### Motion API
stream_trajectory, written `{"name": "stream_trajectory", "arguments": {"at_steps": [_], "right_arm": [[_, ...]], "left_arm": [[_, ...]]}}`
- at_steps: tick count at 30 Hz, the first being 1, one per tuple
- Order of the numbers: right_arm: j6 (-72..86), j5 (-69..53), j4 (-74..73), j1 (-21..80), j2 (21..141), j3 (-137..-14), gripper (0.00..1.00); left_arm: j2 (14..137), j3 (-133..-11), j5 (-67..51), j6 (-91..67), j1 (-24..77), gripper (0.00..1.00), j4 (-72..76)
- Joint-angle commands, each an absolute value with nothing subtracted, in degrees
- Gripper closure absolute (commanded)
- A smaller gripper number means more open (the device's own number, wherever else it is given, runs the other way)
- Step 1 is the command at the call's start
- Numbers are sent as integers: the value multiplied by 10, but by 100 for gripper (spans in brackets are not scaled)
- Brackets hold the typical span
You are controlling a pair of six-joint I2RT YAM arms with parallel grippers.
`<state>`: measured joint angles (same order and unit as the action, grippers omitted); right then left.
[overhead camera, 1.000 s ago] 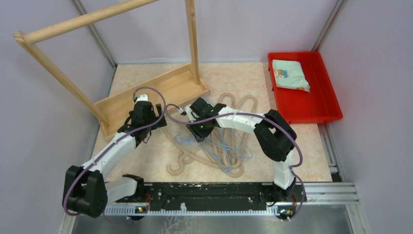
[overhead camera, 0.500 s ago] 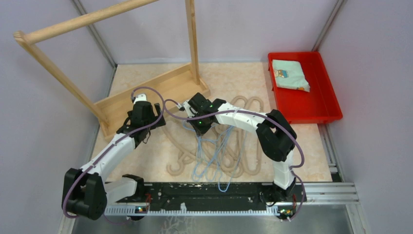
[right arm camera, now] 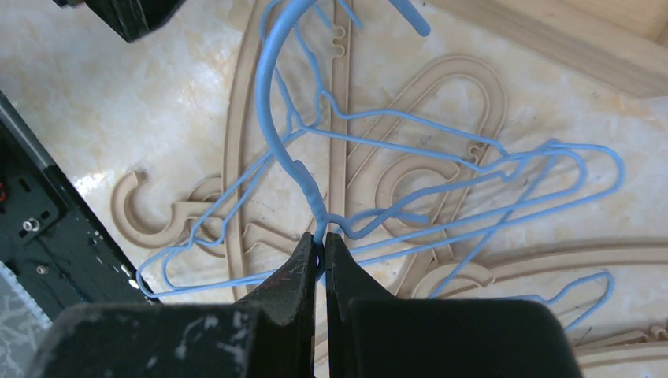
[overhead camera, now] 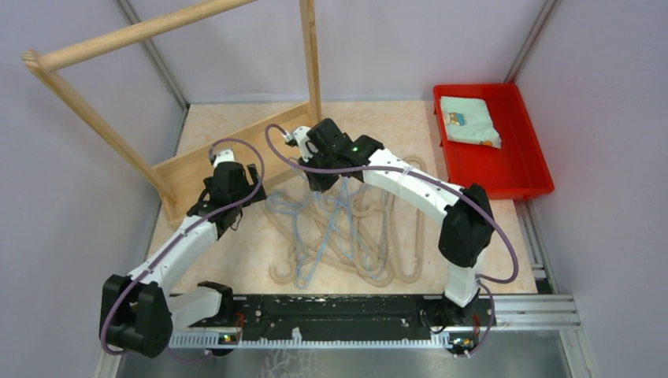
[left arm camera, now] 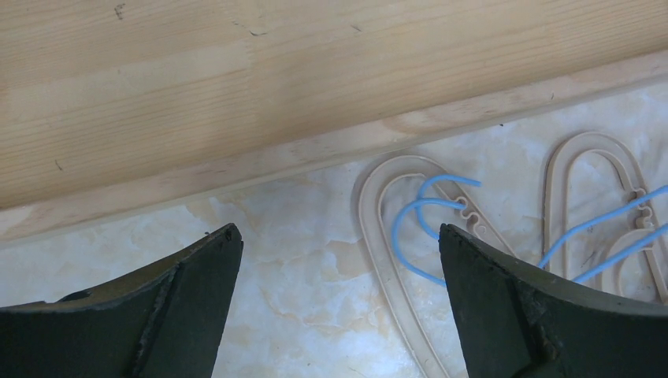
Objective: Organize the hangers
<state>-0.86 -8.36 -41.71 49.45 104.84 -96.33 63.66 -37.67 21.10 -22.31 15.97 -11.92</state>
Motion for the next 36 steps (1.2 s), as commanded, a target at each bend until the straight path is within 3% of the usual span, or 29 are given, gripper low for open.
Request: {"name": "stream_trajectory", "arguments": {"at_steps": [1,6,12,16,36], "right_arm": [[-2,-89,-426,486,1004,-1003,100],[-6,-14,-423,484,965,-1000,100],[5,-82,-429,465,955,-1037,100],[4,-65,-437,464,952,-1063,100],[20,353,-304,459,873,-947,100]], "left_arm": [[627,-391,220,-231,157,0,-116],[619,-388,221,-231,157,0,-119],[623,-390,221,-232,157,0,-116],[625,-391,218,-233,157,0,-113],[634,-399,222,-213,157,0,-119]]}}
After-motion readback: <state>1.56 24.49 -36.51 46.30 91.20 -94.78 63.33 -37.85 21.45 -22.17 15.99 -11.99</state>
